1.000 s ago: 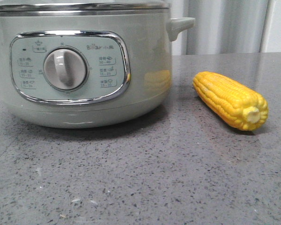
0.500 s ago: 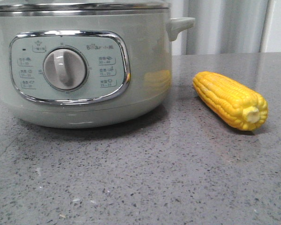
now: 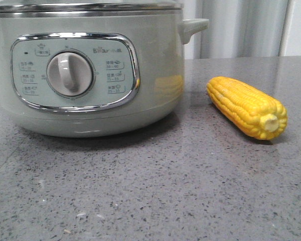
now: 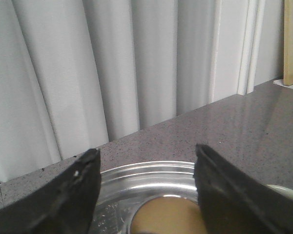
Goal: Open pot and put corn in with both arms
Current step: 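Lift the glass lid off the pot and move it beside the pot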
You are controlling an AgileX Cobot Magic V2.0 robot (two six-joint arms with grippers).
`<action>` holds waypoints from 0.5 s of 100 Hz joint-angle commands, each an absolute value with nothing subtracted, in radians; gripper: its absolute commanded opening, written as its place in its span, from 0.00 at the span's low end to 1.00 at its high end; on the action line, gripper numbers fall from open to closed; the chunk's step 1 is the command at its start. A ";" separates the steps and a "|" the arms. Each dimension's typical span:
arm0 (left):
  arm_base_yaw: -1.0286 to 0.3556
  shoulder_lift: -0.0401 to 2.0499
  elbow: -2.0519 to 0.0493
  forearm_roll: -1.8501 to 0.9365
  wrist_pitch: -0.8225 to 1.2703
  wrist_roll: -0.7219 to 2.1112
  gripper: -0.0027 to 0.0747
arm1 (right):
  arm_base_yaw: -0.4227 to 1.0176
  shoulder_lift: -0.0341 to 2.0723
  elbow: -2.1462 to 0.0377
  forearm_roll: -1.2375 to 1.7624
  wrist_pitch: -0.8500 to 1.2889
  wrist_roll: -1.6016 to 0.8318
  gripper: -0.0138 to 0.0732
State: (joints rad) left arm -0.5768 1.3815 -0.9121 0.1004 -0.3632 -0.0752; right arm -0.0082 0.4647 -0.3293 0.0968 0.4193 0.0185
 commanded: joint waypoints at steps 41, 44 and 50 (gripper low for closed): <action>-0.615 1.361 -0.943 0.065 -0.306 -0.077 0.52 | -0.006 0.477 -0.361 0.100 0.337 0.015 0.07; -0.613 1.361 -0.943 0.059 -0.304 -0.077 0.52 | -0.006 0.477 -0.361 0.100 0.337 0.015 0.07; -0.612 1.361 -0.943 0.059 -0.304 -0.077 0.52 | -0.006 0.477 -0.361 0.100 0.336 0.015 0.07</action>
State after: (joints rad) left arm -0.6106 1.3901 -0.9138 0.0781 -0.2635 -0.0752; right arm -0.0082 0.4647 -0.3293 0.0986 0.4128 0.0185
